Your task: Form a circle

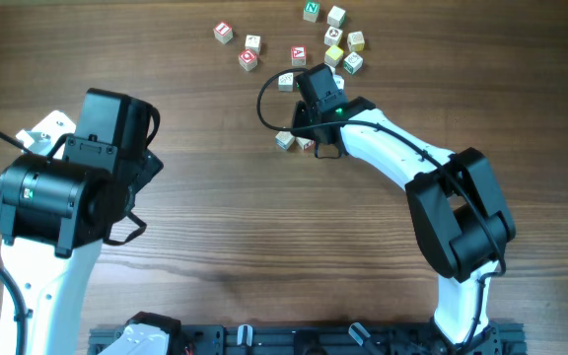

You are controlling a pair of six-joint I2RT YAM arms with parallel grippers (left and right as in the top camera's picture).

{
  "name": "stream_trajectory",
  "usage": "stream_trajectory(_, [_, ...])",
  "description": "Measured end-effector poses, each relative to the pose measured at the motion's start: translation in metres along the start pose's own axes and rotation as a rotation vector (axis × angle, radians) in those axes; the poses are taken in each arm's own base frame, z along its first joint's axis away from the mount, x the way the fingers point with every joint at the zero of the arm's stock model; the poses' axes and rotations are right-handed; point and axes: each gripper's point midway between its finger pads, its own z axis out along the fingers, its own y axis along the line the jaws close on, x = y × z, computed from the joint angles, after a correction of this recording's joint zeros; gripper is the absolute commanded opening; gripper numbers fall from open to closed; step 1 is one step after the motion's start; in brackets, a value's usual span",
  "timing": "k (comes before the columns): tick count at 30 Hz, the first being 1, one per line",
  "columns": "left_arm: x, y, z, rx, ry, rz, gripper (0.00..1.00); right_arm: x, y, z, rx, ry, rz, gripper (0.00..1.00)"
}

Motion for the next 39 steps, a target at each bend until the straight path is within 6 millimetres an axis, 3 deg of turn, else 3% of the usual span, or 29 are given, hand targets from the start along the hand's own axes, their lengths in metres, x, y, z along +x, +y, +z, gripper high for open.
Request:
stream_trajectory(7, [0.000,0.000,0.000,0.000,0.000,0.000,1.00,-0.013,0.008,-0.003,-0.028,-0.039,-0.023,0.06])
stream_trajectory(8, [0.000,0.000,0.000,0.000,0.000,0.000,1.00,-0.018,0.009,-0.006,-0.029,-0.045,-0.029,0.20])
stream_trajectory(9, [0.000,0.000,0.000,0.000,0.000,0.000,1.00,-0.027,0.009,-0.009,-0.025,-0.059,-0.034,0.41])
stream_trajectory(12, [0.000,0.000,0.000,0.000,0.000,0.000,1.00,-0.057,0.005,-0.019,-0.011,-0.124,-0.030,0.69])
stream_trajectory(13, [0.000,0.000,0.000,0.000,0.000,0.000,1.00,-0.069,0.002,-0.023,-0.009,-0.151,-0.031,0.74])
stream_trajectory(17, [0.000,0.000,0.000,0.000,0.000,-0.001,1.00,-0.113,-0.018,-0.031,-0.007,-0.265,0.016,0.75])
stream_trajectory(21, [0.000,0.000,0.000,0.001,0.000,0.000,1.00,-0.139,-0.015,-0.027,-0.042,-0.360,0.035,0.75])
stream_trajectory(26, [0.000,0.000,0.000,0.000,0.000,0.000,1.00,-0.132,-0.016,0.023,-0.019,-0.324,0.028,0.73])
stream_trajectory(29, [0.000,0.000,0.000,0.000,0.000,0.000,1.00,-0.138,-0.015,0.052,0.000,-0.325,0.031,0.63])
stream_trajectory(34, [0.000,0.000,0.000,0.000,0.000,0.000,1.00,-0.145,-0.012,0.055,0.043,-0.355,0.040,0.49])
stream_trajectory(39, [0.000,0.000,0.000,0.000,0.000,0.000,1.00,-0.128,-0.021,0.060,0.104,-0.295,0.041,0.54])
